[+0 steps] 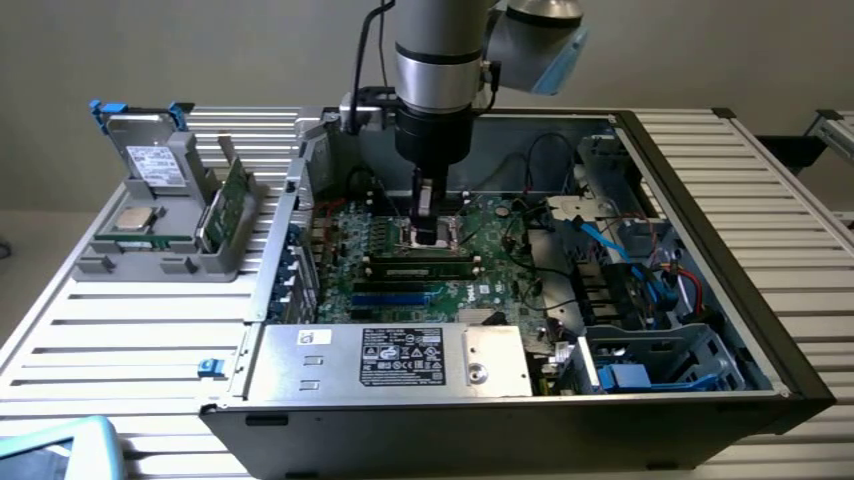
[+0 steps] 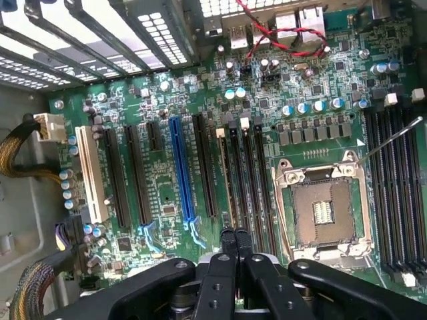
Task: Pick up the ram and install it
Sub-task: 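Press down the ram until it locks into place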
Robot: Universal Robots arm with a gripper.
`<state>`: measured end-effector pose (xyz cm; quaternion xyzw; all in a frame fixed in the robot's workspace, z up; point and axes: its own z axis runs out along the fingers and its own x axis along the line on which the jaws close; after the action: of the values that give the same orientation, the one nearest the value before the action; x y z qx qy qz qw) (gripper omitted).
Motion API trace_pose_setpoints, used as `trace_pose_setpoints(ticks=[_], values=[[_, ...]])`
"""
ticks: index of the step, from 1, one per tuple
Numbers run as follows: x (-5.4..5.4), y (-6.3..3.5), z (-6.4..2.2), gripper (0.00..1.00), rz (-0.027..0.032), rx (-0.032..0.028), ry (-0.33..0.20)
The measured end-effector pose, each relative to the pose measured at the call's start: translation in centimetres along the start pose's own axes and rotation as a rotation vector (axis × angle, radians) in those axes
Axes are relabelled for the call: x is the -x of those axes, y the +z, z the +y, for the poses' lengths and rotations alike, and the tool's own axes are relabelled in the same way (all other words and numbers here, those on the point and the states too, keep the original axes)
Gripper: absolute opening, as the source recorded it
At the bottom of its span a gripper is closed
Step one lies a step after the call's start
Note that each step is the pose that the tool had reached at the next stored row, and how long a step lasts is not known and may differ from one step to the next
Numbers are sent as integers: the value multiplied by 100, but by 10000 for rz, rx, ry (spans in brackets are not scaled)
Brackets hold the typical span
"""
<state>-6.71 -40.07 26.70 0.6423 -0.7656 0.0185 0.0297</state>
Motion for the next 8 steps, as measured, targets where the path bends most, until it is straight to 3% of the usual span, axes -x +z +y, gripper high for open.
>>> trace_pose_setpoints(ticks=[8], values=[[0, 1, 0, 11, -12, 75, 1089]])
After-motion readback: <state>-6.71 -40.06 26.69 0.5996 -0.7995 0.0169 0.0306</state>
